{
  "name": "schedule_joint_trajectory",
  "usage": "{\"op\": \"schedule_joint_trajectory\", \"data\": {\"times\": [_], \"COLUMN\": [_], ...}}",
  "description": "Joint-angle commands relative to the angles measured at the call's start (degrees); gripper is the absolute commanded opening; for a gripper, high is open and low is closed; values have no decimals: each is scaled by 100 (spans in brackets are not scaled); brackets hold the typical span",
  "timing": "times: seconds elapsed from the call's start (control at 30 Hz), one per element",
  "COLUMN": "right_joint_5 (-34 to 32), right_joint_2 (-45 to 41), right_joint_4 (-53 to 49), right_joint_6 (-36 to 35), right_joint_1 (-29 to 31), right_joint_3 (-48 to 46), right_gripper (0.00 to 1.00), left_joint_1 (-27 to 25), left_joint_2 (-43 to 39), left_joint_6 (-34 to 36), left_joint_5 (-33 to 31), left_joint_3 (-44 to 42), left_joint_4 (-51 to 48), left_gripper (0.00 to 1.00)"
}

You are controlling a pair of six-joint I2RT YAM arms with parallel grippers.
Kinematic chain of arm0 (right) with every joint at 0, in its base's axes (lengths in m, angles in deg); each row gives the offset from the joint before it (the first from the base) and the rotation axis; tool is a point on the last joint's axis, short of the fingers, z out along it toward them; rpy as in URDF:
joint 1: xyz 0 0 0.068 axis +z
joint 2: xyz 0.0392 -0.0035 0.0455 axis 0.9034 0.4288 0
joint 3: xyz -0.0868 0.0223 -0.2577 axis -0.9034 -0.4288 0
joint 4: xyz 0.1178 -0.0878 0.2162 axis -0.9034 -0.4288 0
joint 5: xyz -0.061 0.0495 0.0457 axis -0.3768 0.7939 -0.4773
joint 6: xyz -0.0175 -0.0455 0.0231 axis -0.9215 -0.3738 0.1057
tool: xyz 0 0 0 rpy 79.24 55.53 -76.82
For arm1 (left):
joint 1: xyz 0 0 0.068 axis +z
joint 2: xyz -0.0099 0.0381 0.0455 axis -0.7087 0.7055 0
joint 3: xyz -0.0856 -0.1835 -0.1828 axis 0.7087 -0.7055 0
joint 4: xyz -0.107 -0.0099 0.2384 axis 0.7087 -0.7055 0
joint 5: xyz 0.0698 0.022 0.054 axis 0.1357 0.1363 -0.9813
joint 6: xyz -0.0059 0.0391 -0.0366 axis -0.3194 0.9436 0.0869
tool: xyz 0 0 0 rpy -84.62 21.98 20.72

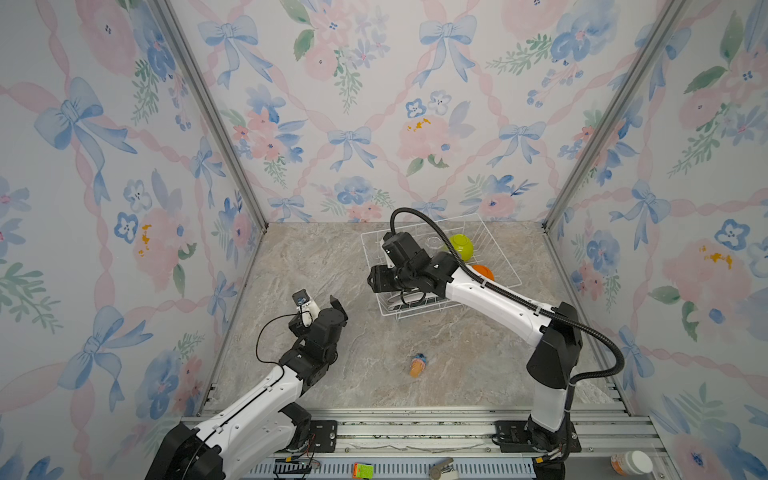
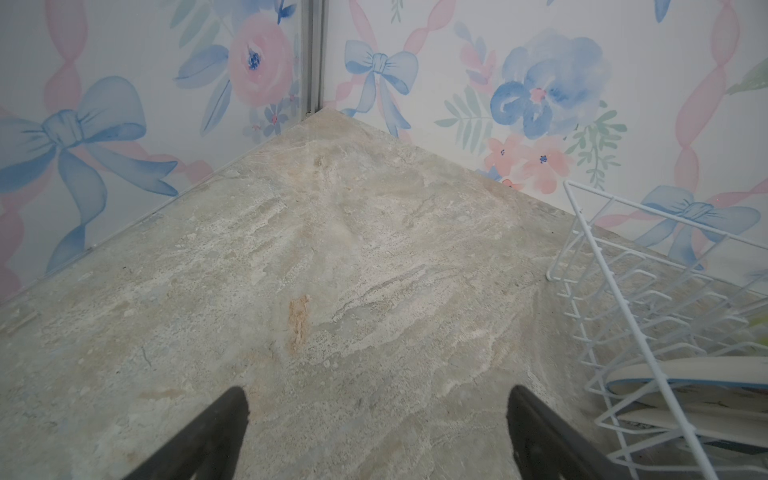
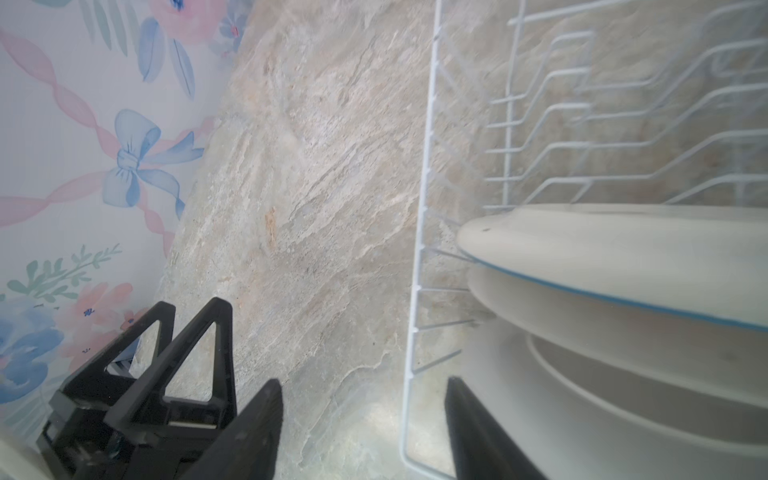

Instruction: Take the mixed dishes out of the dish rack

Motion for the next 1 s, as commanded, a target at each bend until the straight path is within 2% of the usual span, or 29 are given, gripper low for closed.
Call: {"op": "schedule_joint_trajectory", "data": {"times": [0.0, 0.23, 0.37, 0.53, 0.67, 0.83, 0.97], "right_joint_5": [-192, -380, -790, -717, -488, -1028, -1136], "right_joint_2": [-804, -2087, -2446, -2492, -2320, -1962, -1476], "right_joint_4": [-324, -277, -567, -805, -868, -924, -928], "right_joint_6": [-459, -814, -1099, -1273, -1442, -1812, -1995], "right_joint_1": [-593, -2077, -2721, -3627, -3990, -4040, -4130], "right_joint_3": [-243, -1547, -1959, -2299, -2437, -2374, -2218], "right_gripper": [67, 71, 74, 77, 77, 75, 69], "left_joint_1": [46, 63, 82, 124, 159, 161, 161], "left_joint_2": [56, 74, 196, 474, 714, 765, 769], "left_joint_6": [140, 210, 237, 351, 389, 557, 517], "left_joint_5": [32, 253, 459, 819, 1063, 1608, 2142], "left_joint_3": [-97, -134, -141, -46, 150, 341, 602], "left_joint_4": [180, 297, 404, 492, 329, 254, 86], "left_gripper": [98, 98, 98, 98, 98, 98, 98]}}
